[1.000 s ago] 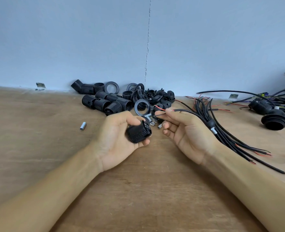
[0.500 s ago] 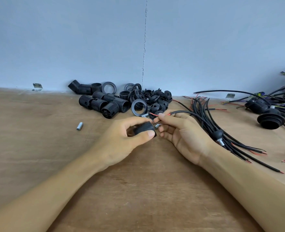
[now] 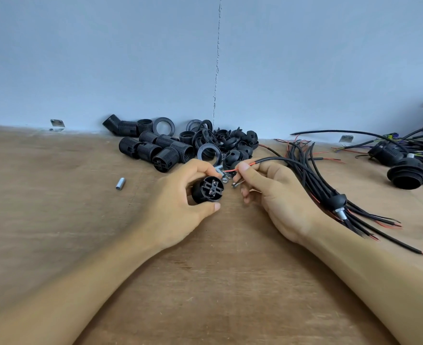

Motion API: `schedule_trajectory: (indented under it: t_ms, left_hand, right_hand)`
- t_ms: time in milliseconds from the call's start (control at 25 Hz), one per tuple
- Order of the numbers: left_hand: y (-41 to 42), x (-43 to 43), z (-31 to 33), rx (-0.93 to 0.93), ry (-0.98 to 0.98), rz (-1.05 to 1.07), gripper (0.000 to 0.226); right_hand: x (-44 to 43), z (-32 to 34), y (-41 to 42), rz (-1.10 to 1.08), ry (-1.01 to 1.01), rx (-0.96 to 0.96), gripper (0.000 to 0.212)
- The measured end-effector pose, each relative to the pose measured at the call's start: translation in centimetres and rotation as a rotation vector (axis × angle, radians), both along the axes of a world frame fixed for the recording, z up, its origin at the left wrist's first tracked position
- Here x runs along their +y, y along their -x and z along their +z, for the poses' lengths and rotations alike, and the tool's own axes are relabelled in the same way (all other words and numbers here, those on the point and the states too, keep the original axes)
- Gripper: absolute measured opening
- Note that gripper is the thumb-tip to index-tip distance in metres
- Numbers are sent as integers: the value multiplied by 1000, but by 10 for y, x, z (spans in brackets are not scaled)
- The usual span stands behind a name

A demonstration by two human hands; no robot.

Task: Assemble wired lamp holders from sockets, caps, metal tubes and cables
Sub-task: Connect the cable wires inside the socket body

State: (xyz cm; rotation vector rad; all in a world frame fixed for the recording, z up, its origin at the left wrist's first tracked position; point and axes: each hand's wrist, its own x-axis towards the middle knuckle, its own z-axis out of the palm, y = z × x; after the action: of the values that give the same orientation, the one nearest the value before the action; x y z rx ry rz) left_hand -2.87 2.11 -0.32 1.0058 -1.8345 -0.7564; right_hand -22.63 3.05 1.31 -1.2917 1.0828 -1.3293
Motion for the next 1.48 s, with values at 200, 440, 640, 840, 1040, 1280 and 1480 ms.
schedule_trajectory:
  t_ms: [200,440,640,840,1040,1280,1480]
  left_hand:
    - [1,0,-2,-12,52,9,46]
    - [2,3,-1,-46,124,41,46]
    - [2,3,-3,-93,172,71,50]
    - [3,4,-4,-114,218,102,50]
    - [4,5,-4,-148,242,111,51]
    - [5,8,-2,-104,212,102,50]
    - [5,7,-3,-112,223,111,51]
  right_hand:
    - [3,-1,-2,40,56,104,22]
    - [3,-1,-2,66,67,103,23]
    - [3,-1,-2,70,43,63,22]
    - [2,-1,0,50,26,50,23]
    - [2,-1,-1,72,29,56,22]
    - [3,0,-1,84,26,44,21]
    - [3,0,1,104,51,34,23]
